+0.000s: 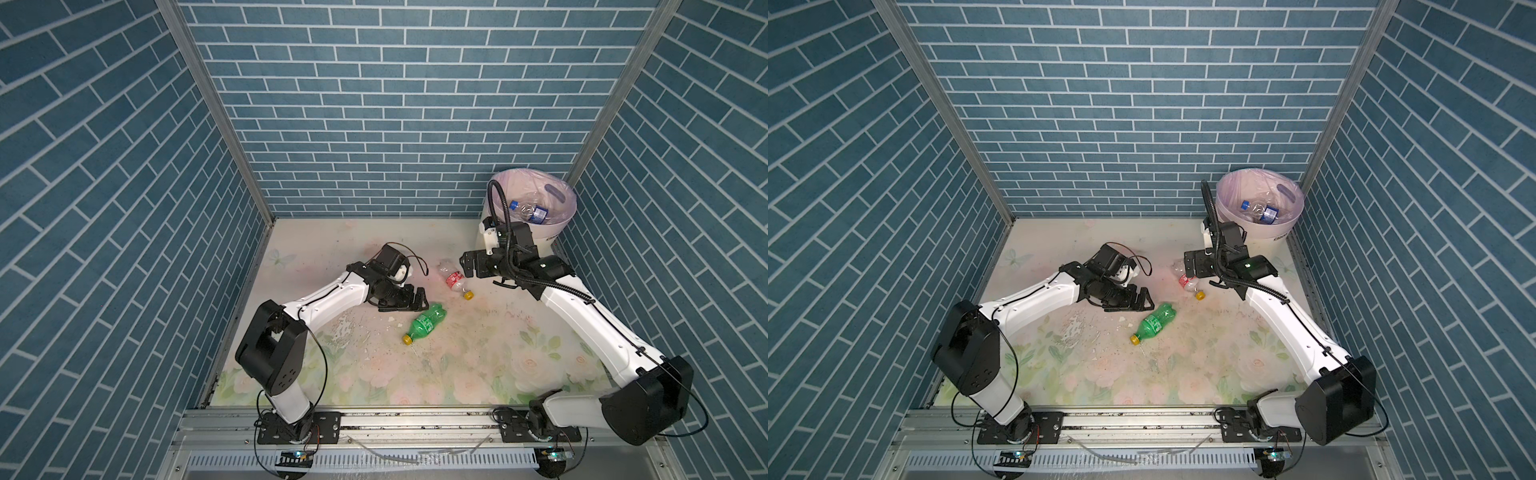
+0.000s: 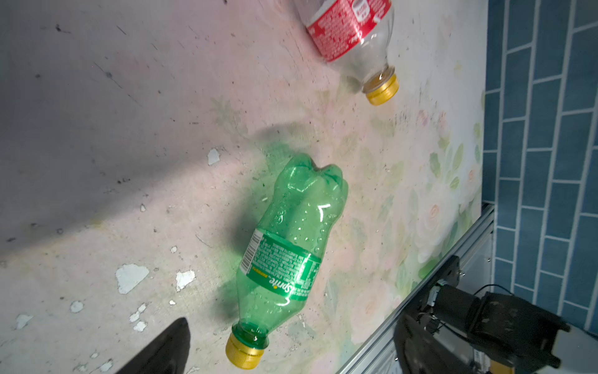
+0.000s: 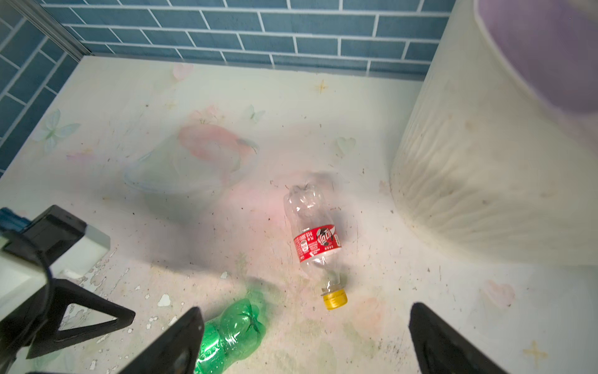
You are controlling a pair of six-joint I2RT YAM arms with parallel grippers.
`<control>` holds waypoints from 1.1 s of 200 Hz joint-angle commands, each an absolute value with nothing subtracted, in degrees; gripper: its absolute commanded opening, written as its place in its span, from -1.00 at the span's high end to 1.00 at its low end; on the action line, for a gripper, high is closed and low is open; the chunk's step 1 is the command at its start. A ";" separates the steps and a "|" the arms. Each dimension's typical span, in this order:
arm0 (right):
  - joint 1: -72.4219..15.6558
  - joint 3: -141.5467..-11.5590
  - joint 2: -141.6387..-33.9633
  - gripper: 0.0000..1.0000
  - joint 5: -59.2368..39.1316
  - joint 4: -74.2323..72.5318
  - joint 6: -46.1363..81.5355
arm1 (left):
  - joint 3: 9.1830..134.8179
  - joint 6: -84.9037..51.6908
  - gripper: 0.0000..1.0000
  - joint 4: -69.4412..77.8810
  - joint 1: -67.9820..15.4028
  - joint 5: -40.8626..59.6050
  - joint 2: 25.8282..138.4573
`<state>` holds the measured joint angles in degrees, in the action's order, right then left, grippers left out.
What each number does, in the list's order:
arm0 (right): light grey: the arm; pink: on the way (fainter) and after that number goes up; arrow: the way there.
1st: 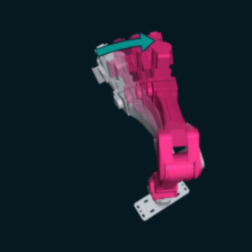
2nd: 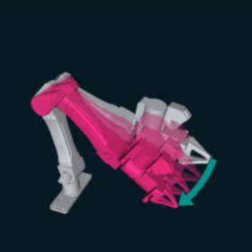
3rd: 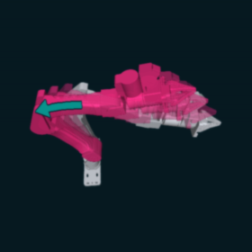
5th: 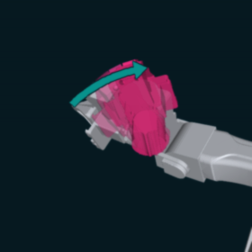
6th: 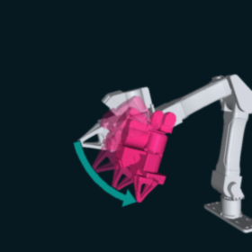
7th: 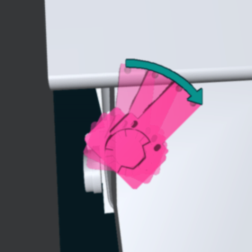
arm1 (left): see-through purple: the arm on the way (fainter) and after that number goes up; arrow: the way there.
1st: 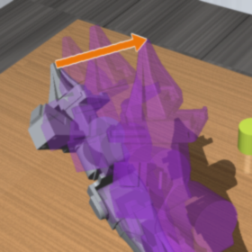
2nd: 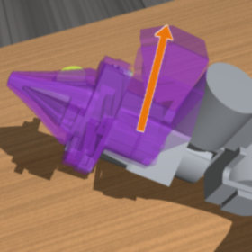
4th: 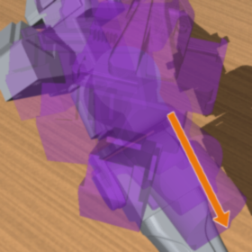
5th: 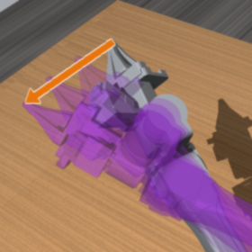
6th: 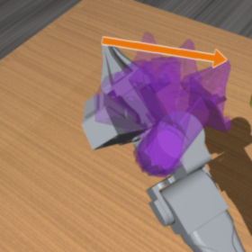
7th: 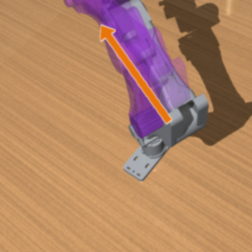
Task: Throw the plastic bottles in the bin
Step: 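Lower the left gripper onto the green Sprite bottle while the right returns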
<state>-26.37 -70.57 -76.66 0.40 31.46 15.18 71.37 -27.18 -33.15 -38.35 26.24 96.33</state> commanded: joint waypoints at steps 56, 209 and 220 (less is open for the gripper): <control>-26.62 -59.91 -70.50 -0.99 -2.57 30.76 24.23 | 72.51 -20.35 -0.99 -37.94 -44.28 14.62 101.09; -26.46 -53.44 -65.30 -0.99 -2.55 28.10 23.73 | 76.16 -22.82 -0.70 -32.04 -47.90 12.68 110.23; -26.41 -53.33 -65.23 -0.98 -2.46 28.13 23.73 | 76.07 -22.85 -0.61 -31.75 -47.93 13.22 110.70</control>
<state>-26.37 -55.11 -66.59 -2.24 29.28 22.72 74.91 -22.63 -32.25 -47.46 12.25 109.03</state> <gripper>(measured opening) 0.992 0.846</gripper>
